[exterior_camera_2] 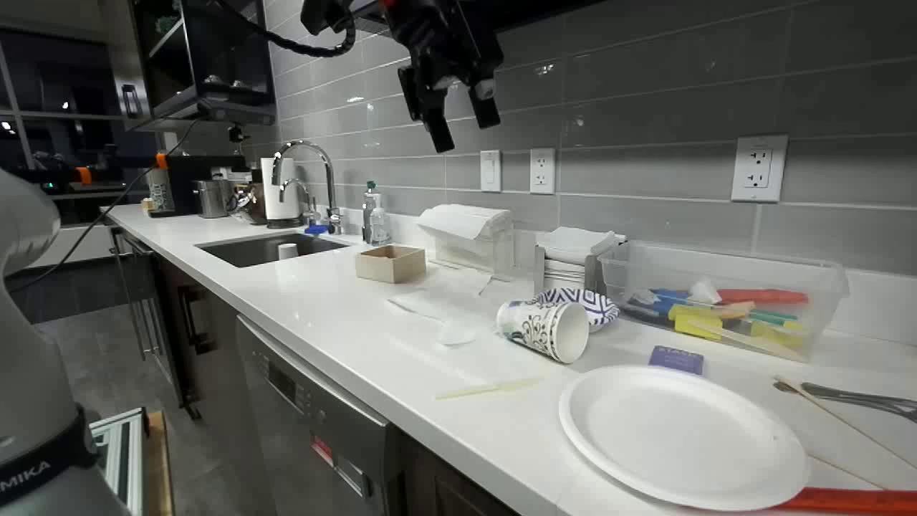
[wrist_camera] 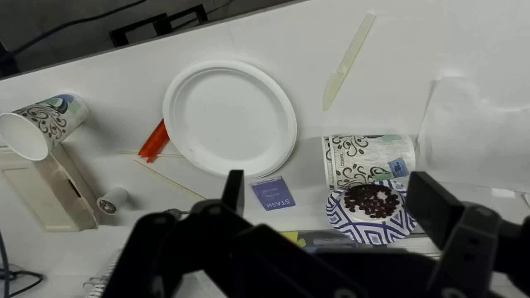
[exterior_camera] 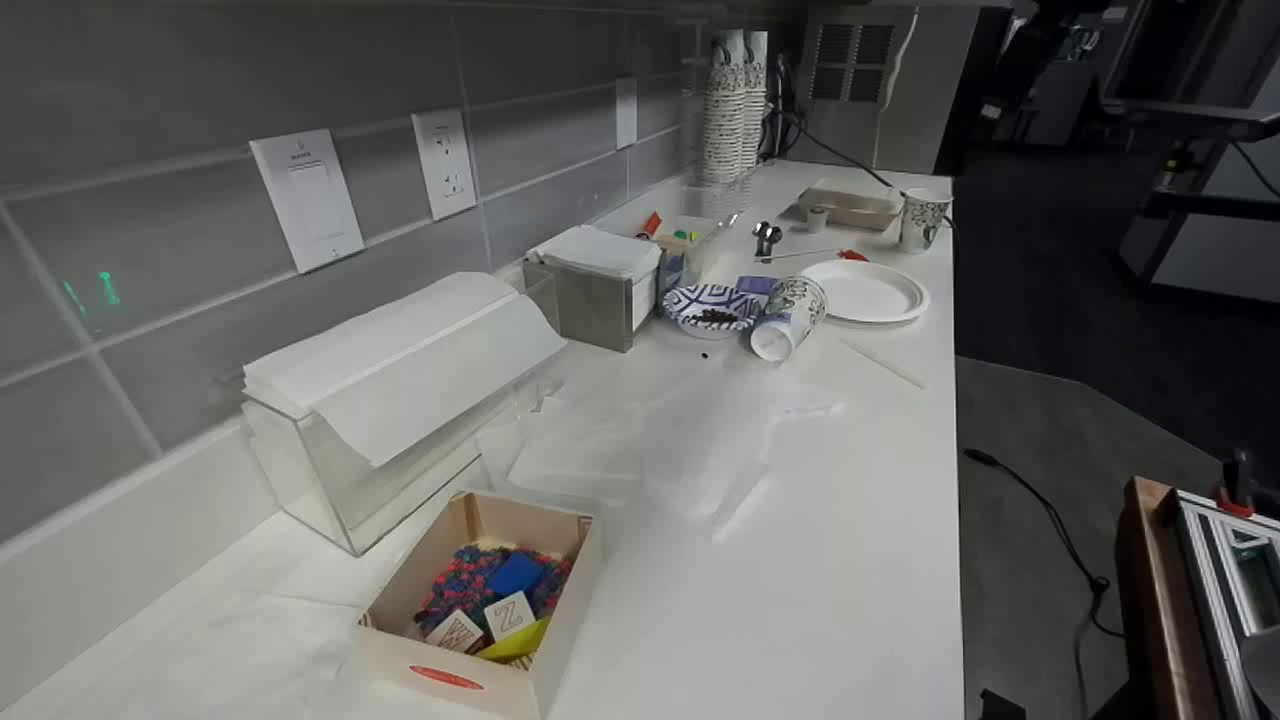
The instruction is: Put the knife on the bowl
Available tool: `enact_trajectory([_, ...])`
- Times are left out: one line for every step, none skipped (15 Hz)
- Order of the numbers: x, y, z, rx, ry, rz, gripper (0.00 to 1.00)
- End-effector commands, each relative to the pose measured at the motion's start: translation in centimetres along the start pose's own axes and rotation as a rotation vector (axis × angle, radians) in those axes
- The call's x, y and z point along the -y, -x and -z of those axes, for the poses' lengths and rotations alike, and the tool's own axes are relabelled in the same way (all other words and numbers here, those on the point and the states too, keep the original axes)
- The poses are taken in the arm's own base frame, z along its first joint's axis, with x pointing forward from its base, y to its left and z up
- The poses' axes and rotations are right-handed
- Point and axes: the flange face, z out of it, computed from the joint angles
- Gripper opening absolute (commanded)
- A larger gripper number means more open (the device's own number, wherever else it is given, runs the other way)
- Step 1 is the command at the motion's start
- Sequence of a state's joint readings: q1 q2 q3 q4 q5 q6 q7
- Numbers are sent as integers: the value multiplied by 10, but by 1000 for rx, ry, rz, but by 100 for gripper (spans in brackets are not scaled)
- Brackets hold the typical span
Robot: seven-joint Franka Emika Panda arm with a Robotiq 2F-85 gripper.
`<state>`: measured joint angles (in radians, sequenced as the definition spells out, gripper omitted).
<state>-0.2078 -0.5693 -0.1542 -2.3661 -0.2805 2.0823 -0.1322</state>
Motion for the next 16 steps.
enact_trajectory([0, 0, 0, 1, 0, 0, 100])
enact_trajectory([0, 0, 0, 1, 0, 0, 100])
enact_trajectory([0, 0, 0, 1, 0, 0, 100])
enact_trajectory([0, 0, 0, 1, 0, 0, 100])
enact_trajectory([0, 0, 0, 1, 0, 0, 100])
enact_trajectory([0, 0, 0, 1, 0, 0, 100])
enact_trajectory([0, 0, 0, 1, 0, 0, 100])
enact_trajectory([0, 0, 0, 1, 0, 0, 100])
enact_trajectory([2, 4, -6, 22, -5, -23, 100])
enact_trajectory([4, 8, -12, 33, -5, -32, 100])
enact_trajectory([6, 15, -20, 56, -19, -41, 100])
enact_trajectory([8, 23, -30, 97, -30, -40, 100])
enact_trajectory([9, 31, -40, 128, -42, -45, 100])
enact_trajectory([10, 40, -53, 132, -48, -47, 100])
enact_trajectory([10, 48, -66, 119, -54, -58, 100])
enact_trajectory([9, 57, -81, 109, -40, -59, 100])
